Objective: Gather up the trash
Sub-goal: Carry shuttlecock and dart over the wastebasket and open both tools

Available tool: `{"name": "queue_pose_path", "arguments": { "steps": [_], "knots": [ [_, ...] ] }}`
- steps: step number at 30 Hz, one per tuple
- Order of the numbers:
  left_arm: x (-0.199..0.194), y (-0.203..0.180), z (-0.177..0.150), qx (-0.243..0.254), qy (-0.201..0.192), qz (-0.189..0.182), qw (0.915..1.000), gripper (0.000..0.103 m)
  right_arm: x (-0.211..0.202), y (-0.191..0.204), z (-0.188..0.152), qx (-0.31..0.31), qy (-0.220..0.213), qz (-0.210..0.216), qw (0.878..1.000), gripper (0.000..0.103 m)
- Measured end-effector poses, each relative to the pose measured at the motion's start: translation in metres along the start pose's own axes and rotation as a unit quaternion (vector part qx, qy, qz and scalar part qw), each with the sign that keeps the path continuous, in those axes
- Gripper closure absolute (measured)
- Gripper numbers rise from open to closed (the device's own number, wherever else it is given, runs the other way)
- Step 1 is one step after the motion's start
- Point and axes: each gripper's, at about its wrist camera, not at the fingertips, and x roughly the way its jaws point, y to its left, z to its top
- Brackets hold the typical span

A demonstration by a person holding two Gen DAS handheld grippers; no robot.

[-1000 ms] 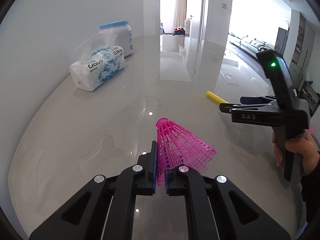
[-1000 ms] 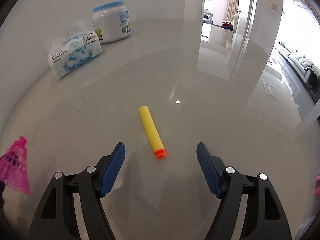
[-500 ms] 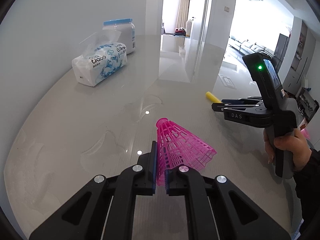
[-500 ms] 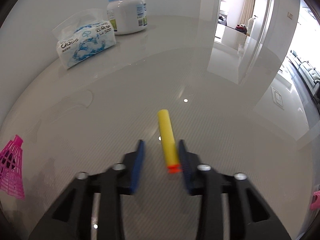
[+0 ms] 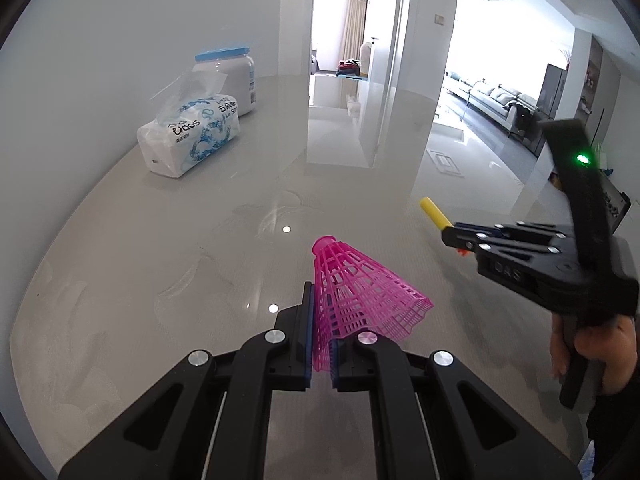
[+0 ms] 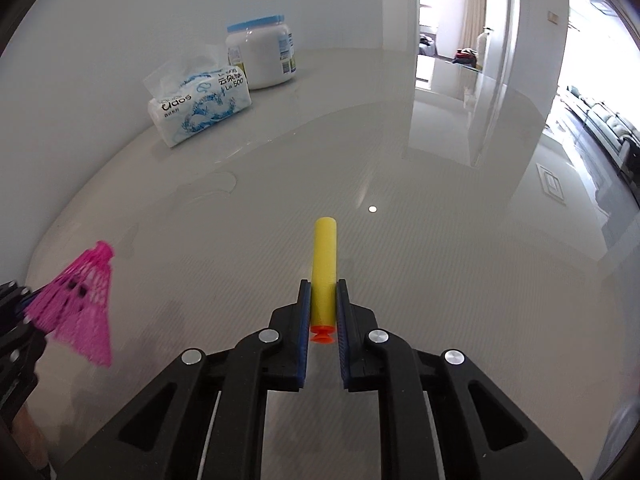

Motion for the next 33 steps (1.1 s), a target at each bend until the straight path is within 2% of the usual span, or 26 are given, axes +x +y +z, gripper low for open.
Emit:
{"name": "queue_pose_path", "arguments": {
  "steps": [8, 17, 26, 30, 33],
  "knots": [
    [-0.015, -0.044, -0.01, 0.029, 0.001, -0.025, 0.9993, 0.096, -0.082, -0.017, -0.066, 0.054, -0.038, -0.035, 0.997, 0.091],
    [-0.036, -0.134, -0.023, 0.083, -0.006, -0.079, 0.9934, 0.096, -0.174, -0.065, -0.14, 0.119, -0.07, -0.103, 0.985, 0.091],
    [-0.05, -0.258, -0.033, 0.152, 0.0, -0.163, 0.9748, 0.096, -0.258, -0.146, -0.216, 0.203, -0.093, -0.177, 0.959, 0.091],
    [-0.048, -0.316, -0.032, 0.18, 0.008, -0.195, 0.964, 0.096, -0.283, -0.191, -0.249, 0.251, -0.091, -0.211, 0.94, 0.091],
    [-0.039, -0.353, -0.03, 0.192, 0.021, -0.22, 0.9562, 0.096, -0.293, -0.217, -0.264, 0.269, -0.086, -0.226, 0.932, 0.091]
  ]
}}
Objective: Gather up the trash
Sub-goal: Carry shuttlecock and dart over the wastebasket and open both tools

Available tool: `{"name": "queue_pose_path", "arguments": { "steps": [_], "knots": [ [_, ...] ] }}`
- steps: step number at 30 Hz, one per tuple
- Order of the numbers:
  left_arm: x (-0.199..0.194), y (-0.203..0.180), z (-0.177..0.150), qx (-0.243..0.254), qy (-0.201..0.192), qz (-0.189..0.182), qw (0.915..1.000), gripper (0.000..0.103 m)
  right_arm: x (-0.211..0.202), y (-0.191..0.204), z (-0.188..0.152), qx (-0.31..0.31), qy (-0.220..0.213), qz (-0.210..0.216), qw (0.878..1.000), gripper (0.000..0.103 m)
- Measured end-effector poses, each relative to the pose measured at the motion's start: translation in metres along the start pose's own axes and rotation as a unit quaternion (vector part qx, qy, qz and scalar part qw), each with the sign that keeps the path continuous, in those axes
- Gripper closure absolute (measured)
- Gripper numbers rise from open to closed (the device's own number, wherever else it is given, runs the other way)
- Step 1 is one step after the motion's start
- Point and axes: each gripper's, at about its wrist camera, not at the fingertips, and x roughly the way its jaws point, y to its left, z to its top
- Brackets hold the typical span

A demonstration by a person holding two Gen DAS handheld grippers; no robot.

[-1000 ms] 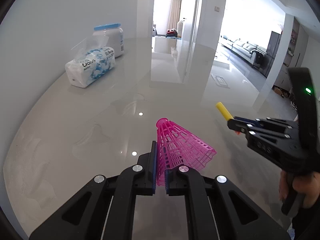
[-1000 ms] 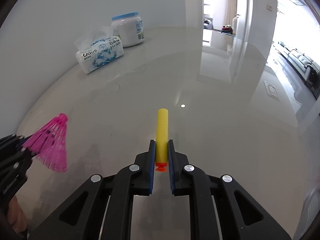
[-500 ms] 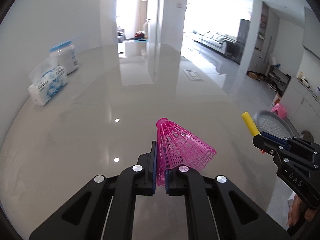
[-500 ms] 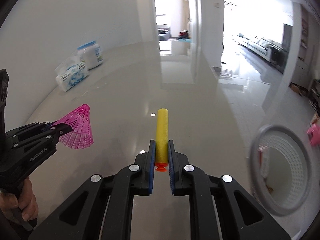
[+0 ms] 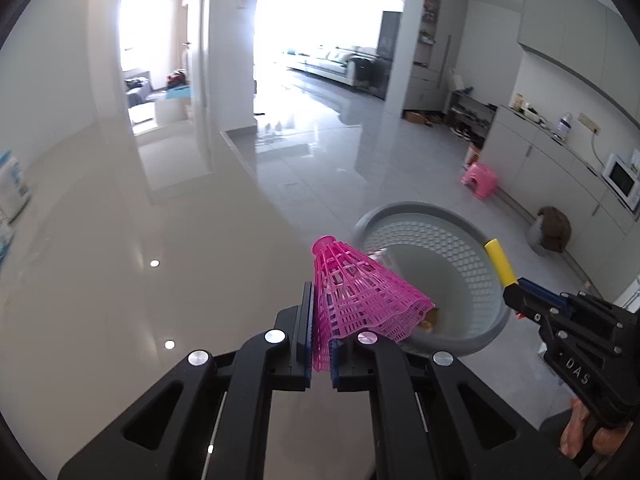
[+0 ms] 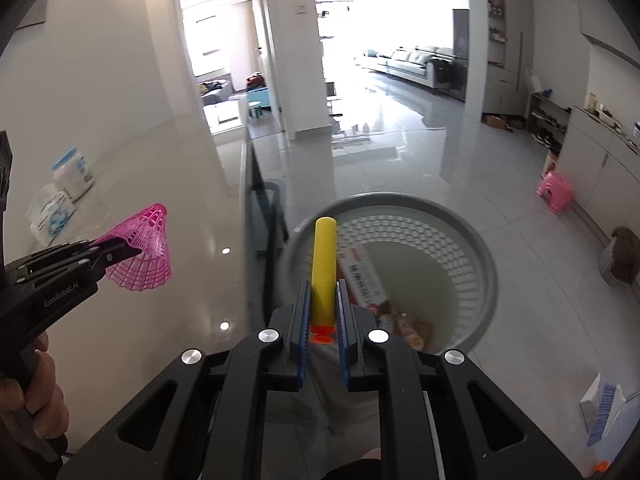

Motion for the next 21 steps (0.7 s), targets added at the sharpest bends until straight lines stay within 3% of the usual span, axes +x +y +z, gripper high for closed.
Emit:
{"name": "queue_pose_path", "arguments": {
  "steps": [7, 15, 20, 21],
  "knots": [
    [0.058, -0.047, 0.021, 0.034, 0.028, -0.011, 0.999, 0.096, 0.018, -0.053, 0.005, 0.049, 0.005, -0.006, 0.999, 0.091],
    [0.109, -0.066, 0.026, 0.053, 0.066, -0.011, 0.9964, 0.095, 0.06, -0.088, 0.001, 0.082, 0.035, 0.003, 0.996, 0.091],
    [0.121, -0.071, 0.029, 0.053, 0.073, -0.008, 0.9959, 0.094, 0.071, -0.085, 0.003, 0.084, 0.04, 0.008, 0.996, 0.09],
    [0.122, -0.071, 0.029, 0.051, 0.074, -0.007, 0.9959, 0.089, 0.072, -0.083, 0.004, 0.083, 0.039, 0.008, 0.996, 0.09]
  ]
}}
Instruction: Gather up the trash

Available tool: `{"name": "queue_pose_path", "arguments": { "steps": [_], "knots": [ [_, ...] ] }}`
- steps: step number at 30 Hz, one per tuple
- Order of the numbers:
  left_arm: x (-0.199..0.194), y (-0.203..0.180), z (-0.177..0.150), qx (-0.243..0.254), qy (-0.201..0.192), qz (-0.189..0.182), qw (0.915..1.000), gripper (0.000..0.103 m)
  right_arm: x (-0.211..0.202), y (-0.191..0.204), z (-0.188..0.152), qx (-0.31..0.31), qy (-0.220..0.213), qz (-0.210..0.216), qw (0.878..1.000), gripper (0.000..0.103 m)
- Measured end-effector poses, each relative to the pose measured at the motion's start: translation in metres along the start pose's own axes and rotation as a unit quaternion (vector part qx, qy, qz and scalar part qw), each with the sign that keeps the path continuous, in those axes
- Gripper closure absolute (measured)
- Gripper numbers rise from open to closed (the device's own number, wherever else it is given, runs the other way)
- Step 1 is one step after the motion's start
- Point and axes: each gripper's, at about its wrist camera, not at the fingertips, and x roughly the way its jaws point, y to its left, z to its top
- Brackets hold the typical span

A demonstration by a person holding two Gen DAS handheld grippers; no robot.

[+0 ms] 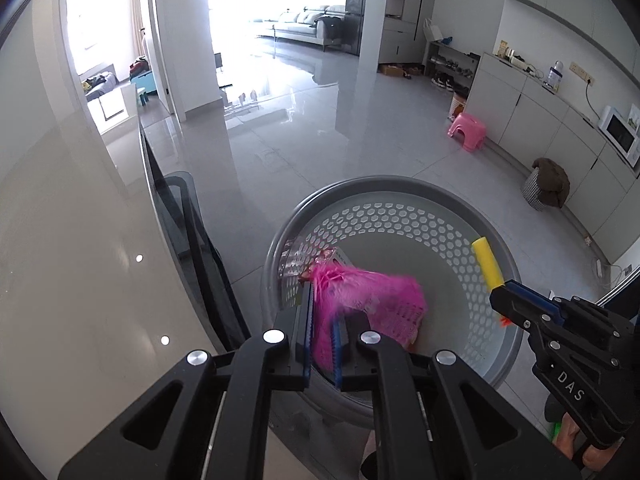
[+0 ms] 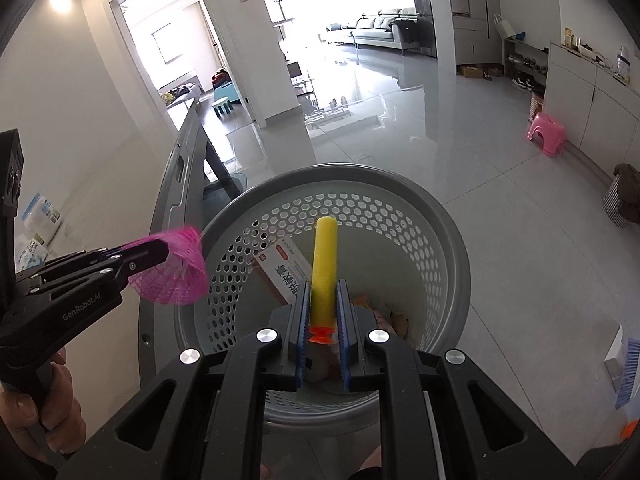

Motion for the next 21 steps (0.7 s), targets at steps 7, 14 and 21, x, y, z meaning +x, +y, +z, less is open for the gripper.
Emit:
{"name": "queue_pose_path", "arguments": {
  "steps": [7, 14, 21],
  "knots": [
    [-0.014, 0.003, 0.002, -0.006, -0.028, 0.022, 0.9994, 0.03, -0.01, -0.003, 0.002, 0.012, -0.027, 0.006, 1.0, 0.052],
    [-0.033, 0.007, 0.0, -0.013, -0.034, 0.025, 0.999, 0.03, -0.029, 0.006, -0.005, 0.015, -0.038, 0.002, 0.999, 0.043],
    [-0.054, 0.01, -0.01, -0.019, -0.049, 0.039, 0.9979, 0.024, -0.049, 0.021, -0.016, 0.013, -0.047, -0.018, 0.999, 0.036]
  ]
}}
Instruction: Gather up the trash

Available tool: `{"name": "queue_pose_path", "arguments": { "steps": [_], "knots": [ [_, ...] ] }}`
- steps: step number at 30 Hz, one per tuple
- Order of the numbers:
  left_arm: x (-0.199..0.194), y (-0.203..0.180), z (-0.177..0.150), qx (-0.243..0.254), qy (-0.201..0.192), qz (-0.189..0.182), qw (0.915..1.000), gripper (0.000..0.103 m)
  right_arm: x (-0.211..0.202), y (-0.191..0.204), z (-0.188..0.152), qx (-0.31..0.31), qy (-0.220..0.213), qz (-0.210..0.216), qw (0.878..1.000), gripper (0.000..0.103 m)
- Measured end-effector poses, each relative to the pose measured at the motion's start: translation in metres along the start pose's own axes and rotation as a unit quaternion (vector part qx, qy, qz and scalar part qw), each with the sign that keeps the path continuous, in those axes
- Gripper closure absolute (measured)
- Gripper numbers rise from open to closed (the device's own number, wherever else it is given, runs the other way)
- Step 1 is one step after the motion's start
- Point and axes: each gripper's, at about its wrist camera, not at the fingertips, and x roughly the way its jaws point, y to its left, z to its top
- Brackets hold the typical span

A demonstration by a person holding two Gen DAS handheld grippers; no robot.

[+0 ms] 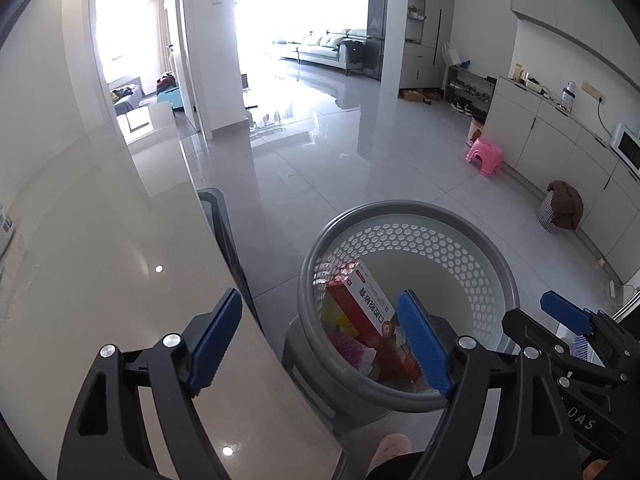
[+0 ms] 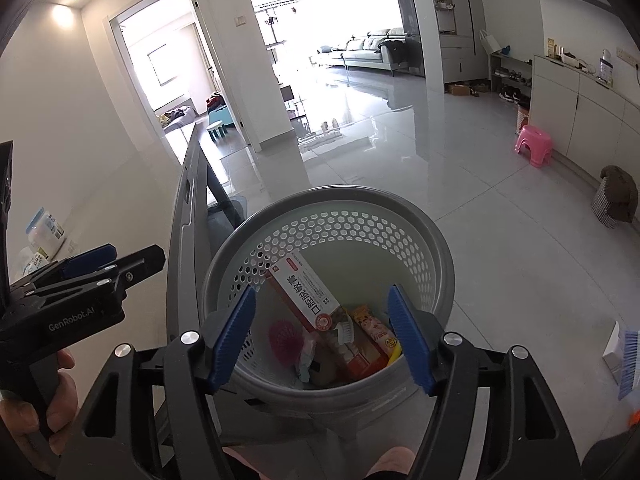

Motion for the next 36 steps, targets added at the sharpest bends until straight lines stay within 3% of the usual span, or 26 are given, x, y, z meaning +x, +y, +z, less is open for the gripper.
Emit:
{"name": "queue_pose_path", "arguments": {
  "steps": [5, 10, 12, 21, 36],
  "knots": [
    [-0.015, 0.006, -0.005, -0.003, -0.008, 0.013, 0.9999, 0.019, -0.013, 0.011, -0.008, -0.004, -0.01, -0.025, 1.0, 0.027],
    [-0.032, 0.009, -0.014, -0.001, -0.02, 0.025, 0.9995, 0.014, -0.022, 0.018, -0.01, 0.003, -0.014, -0.042, 0.999, 0.026],
    [-0.038, 0.011, -0.015, -0.003, -0.025, 0.031, 0.9992, 0.008, -0.025, 0.02, -0.013, 0.008, -0.014, -0.046, 0.999, 0.024],
    [-0.062, 0.019, -0.021, -0.011, -0.042, 0.029, 0.9986, 0.007, -0.034, 0.029, -0.018, 0.015, -0.004, -0.065, 0.998, 0.022],
    [-0.071, 0.02, -0.02, -0.016, -0.048, 0.037, 0.998, 0.006, -0.042, 0.037, -0.016, 0.008, -0.006, -0.076, 0.997, 0.022]
  ]
}}
